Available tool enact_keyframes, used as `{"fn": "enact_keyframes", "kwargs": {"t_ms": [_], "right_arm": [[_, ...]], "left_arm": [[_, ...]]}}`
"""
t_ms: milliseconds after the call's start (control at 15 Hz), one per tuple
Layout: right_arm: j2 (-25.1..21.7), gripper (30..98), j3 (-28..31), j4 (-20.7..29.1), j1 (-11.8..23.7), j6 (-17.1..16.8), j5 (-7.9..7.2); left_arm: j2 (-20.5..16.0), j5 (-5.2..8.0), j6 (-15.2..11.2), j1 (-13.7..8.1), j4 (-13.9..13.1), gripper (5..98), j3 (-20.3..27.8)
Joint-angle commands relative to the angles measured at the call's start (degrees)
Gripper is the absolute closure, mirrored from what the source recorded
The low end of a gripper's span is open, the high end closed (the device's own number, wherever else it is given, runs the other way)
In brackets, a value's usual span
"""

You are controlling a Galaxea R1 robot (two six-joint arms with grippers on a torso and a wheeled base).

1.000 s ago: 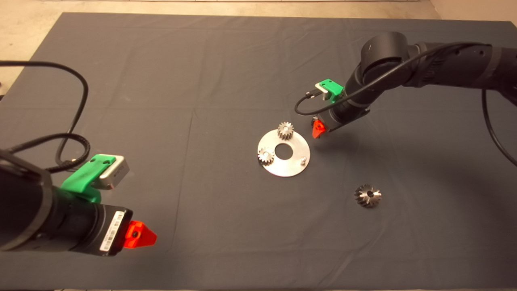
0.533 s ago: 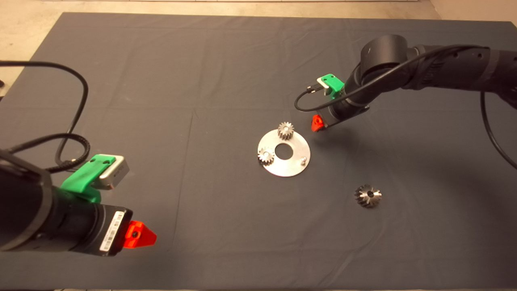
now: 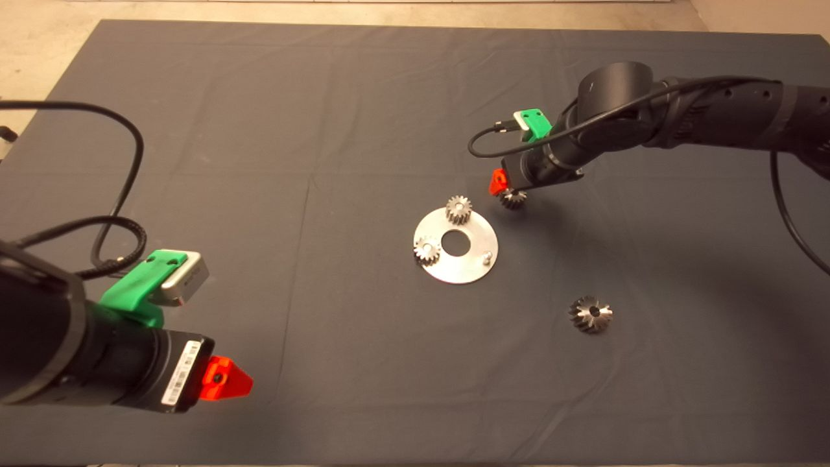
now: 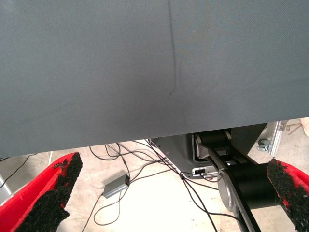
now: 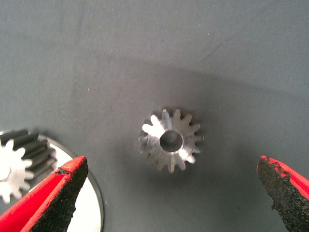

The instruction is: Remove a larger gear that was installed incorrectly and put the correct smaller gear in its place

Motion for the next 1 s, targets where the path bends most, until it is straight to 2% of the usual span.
{"fn": "enact_keyframes", "kwargs": {"t_ms": [0, 533, 667, 800, 867, 933], "right_arm": [[-0.5, 35.5, 0.5, -3.9, 0.3, 0.4, 0.20], [-0.8, 35.5, 0.1, -5.6, -1.3, 0.3, 0.25], [-0.8, 38.4, 0.1, -5.6, -1.3, 0.2, 0.29], [-0.8, 38.4, 0.0, -5.7, -1.5, 0.0, 0.29], [-0.9, 42.6, 0.0, -5.7, -1.8, -0.1, 0.36], [-1.2, 43.7, 0.0, -5.7, -1.8, -0.1, 0.72]], "left_arm": [[-0.1, 0.00, -0.3, -0.3, -0.9, 5.4, 0.9], [-0.1, 0.00, -0.3, -0.1, -0.9, 5.4, 0.9], [-0.1, 0.00, -0.3, -0.1, -0.9, 5.4, 0.9], [-0.1, 0.00, -0.3, -0.1, -0.9, 5.4, 0.9], [-0.1, 0.00, -0.3, -0.1, -0.9, 5.4, 0.9], [-0.1, 0.00, -0.3, -0.1, -0.9, 5.4, 0.9]]}}
